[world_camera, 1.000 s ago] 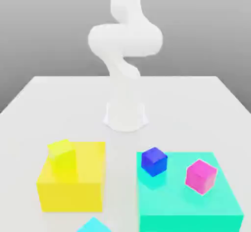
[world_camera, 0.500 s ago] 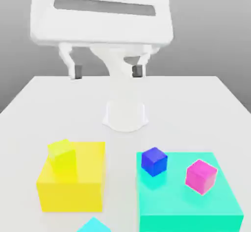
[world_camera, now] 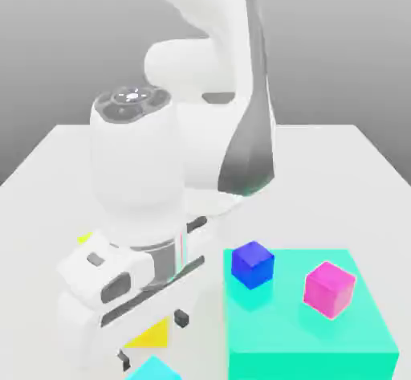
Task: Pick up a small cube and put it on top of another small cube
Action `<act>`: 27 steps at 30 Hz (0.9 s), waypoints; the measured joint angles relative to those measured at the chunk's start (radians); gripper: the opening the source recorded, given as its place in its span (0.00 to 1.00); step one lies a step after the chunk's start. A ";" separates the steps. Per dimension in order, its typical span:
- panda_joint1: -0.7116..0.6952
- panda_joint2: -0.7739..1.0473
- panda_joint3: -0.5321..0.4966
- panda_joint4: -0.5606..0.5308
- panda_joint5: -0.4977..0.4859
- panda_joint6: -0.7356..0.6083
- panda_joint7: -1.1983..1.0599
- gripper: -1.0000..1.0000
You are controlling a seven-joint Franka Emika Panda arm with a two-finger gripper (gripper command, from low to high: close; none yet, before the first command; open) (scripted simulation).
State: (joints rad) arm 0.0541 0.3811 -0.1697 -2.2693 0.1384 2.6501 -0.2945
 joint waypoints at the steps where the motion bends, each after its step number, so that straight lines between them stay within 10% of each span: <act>1: -0.008 0.036 0.009 0.006 0.008 0.026 -0.011 0.50; 3: -0.025 0.109 0.030 0.020 0.026 0.081 -0.029 0.50; 4: -0.031 0.130 0.037 0.025 0.032 0.098 -0.034 0.00; 27: 0.138 -0.424 0.044 -0.250 -0.077 -0.181 0.390 0.00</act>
State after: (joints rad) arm 0.1917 -0.0425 -0.1253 -2.5196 0.0610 2.4691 0.0954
